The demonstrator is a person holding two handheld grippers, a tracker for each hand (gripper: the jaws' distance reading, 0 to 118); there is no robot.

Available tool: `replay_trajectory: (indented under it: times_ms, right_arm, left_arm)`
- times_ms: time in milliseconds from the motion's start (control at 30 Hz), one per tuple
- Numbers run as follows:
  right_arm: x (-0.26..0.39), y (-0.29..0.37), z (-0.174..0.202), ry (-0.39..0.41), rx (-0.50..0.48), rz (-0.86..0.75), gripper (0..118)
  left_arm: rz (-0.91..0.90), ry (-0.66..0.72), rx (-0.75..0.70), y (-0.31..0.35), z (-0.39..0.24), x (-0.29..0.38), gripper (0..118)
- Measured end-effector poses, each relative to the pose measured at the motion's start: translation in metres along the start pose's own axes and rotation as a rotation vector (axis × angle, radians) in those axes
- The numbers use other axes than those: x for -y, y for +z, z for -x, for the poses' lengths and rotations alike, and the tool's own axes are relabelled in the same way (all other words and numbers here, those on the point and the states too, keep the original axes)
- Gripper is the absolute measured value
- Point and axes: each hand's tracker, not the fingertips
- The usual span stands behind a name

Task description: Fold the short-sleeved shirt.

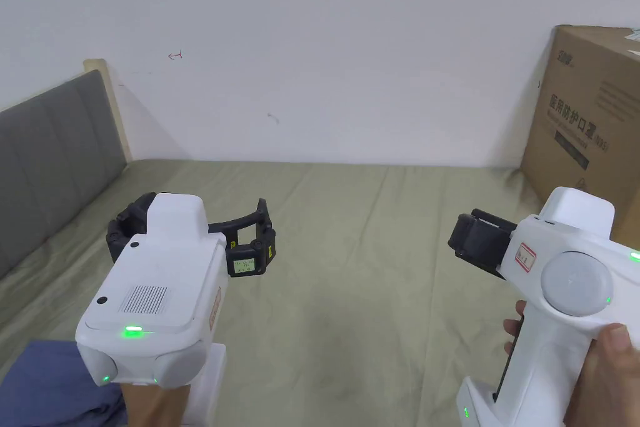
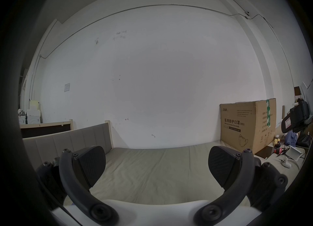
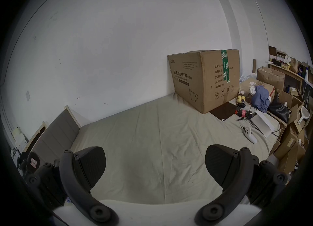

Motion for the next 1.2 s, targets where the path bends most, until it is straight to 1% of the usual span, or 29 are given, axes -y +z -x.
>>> replay_trajectory:
  times_ms: [67, 133, 200, 333, 433, 567, 667, 1200]
  right_arm:
    - [0.000, 0.000, 0.000, 0.004, -0.006, 0.001, 116]
    - [0.003, -0.001, 0.003, 0.036, -0.011, -0.015, 116]
    - [0.008, 0.001, 0.004, 0.065, -0.024, -0.079, 116]
    - [0.015, 0.003, 0.004, 0.097, -0.028, -0.190, 116]
    - [0.020, 0.005, 0.002, 0.129, -0.073, -0.273, 116]
    - [0.025, 0.005, 0.000, 0.147, -0.089, -0.345, 116]
    - [0.024, 0.003, 0.003, 0.180, -0.061, -0.351, 116]
    - [0.030, -0.007, -0.001, 0.202, -0.075, -0.363, 117]
  left_arm:
    - [-0.002, -0.004, -0.004, 0.000, 0.001, 0.000, 118]
    - [-0.005, -0.004, -0.006, 0.001, 0.002, -0.001, 118]
    - [-0.007, -0.004, -0.008, 0.001, 0.003, -0.001, 118]
    - [-0.009, -0.002, -0.013, 0.003, 0.006, -0.001, 118]
    - [-0.013, -0.003, -0.016, 0.001, 0.007, -0.001, 118]
    - [-0.019, -0.001, -0.016, 0.000, 0.009, -0.001, 118]
    - [-0.012, -0.003, -0.014, -0.004, 0.010, -0.002, 118]
    - [-0.015, -0.004, 0.000, -0.010, 0.007, 0.002, 118]
